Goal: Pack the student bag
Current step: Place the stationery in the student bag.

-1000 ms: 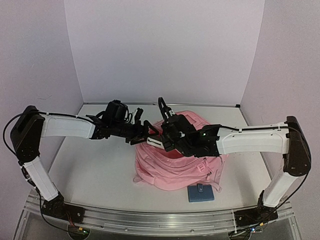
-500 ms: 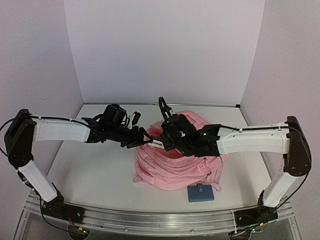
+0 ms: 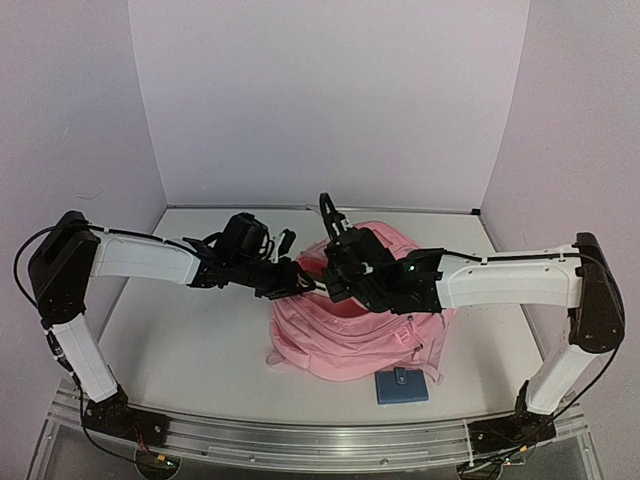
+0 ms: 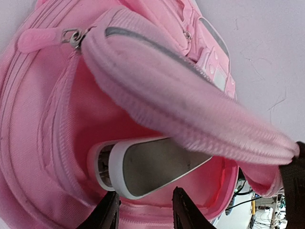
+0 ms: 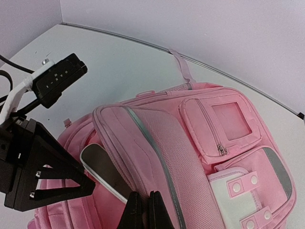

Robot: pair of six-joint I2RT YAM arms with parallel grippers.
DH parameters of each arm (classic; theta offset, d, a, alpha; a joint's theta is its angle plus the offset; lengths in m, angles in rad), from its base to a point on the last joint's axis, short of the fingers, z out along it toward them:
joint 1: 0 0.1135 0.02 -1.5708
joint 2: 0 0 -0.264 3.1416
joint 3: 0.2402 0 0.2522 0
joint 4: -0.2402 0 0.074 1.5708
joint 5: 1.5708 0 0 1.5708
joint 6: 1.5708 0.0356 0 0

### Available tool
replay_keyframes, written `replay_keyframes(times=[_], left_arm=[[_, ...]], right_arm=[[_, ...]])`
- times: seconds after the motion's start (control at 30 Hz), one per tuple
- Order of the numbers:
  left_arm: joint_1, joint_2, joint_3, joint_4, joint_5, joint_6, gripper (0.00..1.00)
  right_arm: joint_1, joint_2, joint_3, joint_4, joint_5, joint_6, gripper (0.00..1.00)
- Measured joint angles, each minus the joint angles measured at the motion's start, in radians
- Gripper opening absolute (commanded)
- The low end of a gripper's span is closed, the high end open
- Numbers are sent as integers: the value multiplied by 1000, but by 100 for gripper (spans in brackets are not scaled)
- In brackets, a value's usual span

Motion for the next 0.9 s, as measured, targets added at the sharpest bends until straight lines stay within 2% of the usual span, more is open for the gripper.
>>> replay_keyframes(times=[0.43, 0.57, 0.77, 0.9], left_arm=[[-35, 149, 110, 124, 31, -8, 36], [-44, 186, 132, 164, 30, -11, 39], [-55, 192, 124, 215, -6, -26, 41], [-60, 136, 40, 240, -54, -26, 48]], right_arm=[[0, 0, -17, 27, -24, 42, 0], [0, 0, -19, 39, -25, 58, 0], [-2, 0, -20, 49, -16, 74, 0], [-7, 0, -30, 57, -17, 86, 0]])
